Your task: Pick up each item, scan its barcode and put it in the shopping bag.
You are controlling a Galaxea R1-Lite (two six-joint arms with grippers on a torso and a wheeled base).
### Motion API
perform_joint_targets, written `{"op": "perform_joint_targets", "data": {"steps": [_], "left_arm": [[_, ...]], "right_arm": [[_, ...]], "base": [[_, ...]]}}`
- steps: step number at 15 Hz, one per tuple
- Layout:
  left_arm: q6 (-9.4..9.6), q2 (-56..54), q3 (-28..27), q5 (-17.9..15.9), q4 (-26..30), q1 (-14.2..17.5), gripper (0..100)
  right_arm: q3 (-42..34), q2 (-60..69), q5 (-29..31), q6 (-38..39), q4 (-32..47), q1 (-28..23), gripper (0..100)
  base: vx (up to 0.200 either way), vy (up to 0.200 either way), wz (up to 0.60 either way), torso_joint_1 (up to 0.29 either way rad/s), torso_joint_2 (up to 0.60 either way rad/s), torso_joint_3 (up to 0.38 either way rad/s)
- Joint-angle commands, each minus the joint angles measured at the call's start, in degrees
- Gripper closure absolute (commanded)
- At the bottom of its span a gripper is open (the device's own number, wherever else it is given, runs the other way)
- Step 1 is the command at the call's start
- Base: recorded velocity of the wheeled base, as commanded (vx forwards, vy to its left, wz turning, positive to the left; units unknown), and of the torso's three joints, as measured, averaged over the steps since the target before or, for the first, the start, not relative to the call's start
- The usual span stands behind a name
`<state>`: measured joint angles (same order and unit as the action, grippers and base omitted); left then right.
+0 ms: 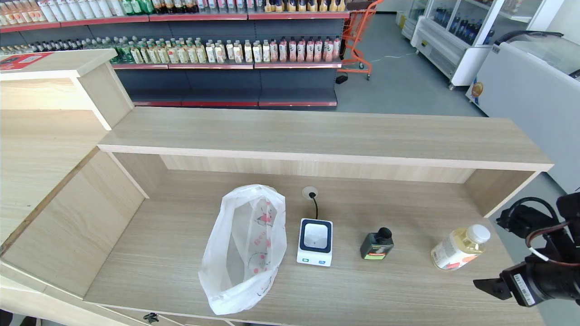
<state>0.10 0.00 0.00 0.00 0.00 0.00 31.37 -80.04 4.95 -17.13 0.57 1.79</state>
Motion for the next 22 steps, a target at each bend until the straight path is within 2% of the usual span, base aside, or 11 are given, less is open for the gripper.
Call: {"op": "perform_joint_targets", "data": {"steps": [1,4,9,12,21,22], "left_arm": [[-0.01,0.0,0.0,0.0,0.0,0.0,0],[-0.01,0.0,0.0,0.0,0.0,0.0,0],[-0.01,0.0,0.0,0.0,0.0,0.0,0],[-0.01,0.0,0.0,0.0,0.0,0.0,0],[-0.01,0.0,0.0,0.0,0.0,0.0,0],[-0.01,0.0,0.0,0.0,0.0,0.0,0]], "right_arm": [[-1.8,-13.2,0.2,-5.2,-12.0,0.2,0],[-1.8,-20.5,-5.7,-13.9,-23.0,0.8,0],[1.1,-29.8,-17.3,-20.8,-32.6,5.5,0],[2.1,-36.2,-18.0,-23.3,-40.4,6.6,0],[6.2,-45.5,-20.1,-23.4,-46.5,9.3,0],[6.9,-46.0,-20.1,-23.3,-46.5,9.8,100]], "base": [[0.0,0.0,0.0,0.0,0.0,0.0],[0.0,0.0,0.0,0.0,0.0,0.0],[0.0,0.0,0.0,0.0,0.0,0.0],[0.0,0.0,0.0,0.0,0.0,0.0],[0.0,0.0,0.0,0.0,0.0,0.0],[0.0,0.0,0.0,0.0,0.0,0.0]]}}
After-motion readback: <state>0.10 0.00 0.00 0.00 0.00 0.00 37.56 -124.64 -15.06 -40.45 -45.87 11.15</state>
